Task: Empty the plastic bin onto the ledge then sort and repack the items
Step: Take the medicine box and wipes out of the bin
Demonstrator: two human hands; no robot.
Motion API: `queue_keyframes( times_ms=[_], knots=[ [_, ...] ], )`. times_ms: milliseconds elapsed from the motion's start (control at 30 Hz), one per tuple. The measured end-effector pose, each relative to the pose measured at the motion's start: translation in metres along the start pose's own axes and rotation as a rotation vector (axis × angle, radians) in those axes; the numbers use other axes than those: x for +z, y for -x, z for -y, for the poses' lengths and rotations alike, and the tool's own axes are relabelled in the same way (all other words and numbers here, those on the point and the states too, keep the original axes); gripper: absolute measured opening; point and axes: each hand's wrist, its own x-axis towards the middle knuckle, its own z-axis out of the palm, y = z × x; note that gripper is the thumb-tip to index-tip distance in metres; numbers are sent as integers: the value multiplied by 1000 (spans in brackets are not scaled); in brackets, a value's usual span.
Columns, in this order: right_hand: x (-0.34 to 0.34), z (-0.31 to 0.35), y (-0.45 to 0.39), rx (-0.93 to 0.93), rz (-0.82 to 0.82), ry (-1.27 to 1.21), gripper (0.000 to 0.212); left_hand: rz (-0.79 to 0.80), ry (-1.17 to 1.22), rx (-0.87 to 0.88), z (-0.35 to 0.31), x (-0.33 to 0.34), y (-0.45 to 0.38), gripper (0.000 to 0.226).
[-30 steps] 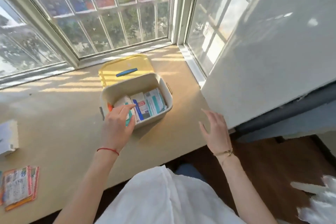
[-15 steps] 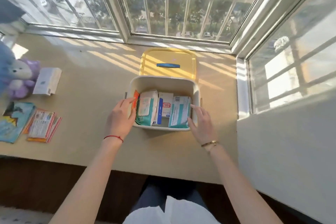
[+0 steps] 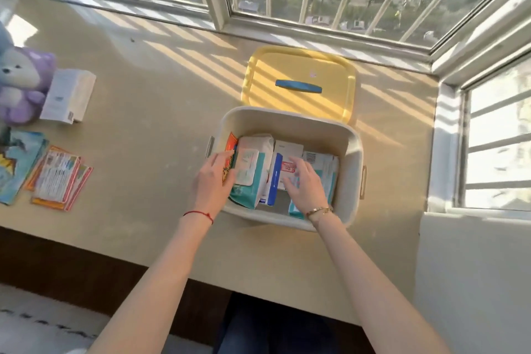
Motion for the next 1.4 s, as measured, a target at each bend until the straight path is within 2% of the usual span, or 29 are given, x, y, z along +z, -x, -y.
queue_keyframes(
  times_ms=[167,333,633,800,1067,1267,1400],
  knots=[
    [36,12,-23,8,100,-7,50,-53,9,86,18,4,-1,38],
    [46,12,-26,-83,31,58,49,-73,21,89,20,2,-1,38],
    [70,24,-31,-70,107,166,84,-74,33,95,25,-1,0,37],
    [76,25,-38,-52,108,96,95,-53,44,82,28,-3,-1,38],
    [83,42,-36,-178,223,-4,96,-87,70,14,41,-11,3,39],
    [91,44,-41,-40,287,-84,82,-60,68,44,44,-12,5,39],
    [93,49,-39,-30,273,-120,69,-52,51,45,45,-9,5,39]
  ],
)
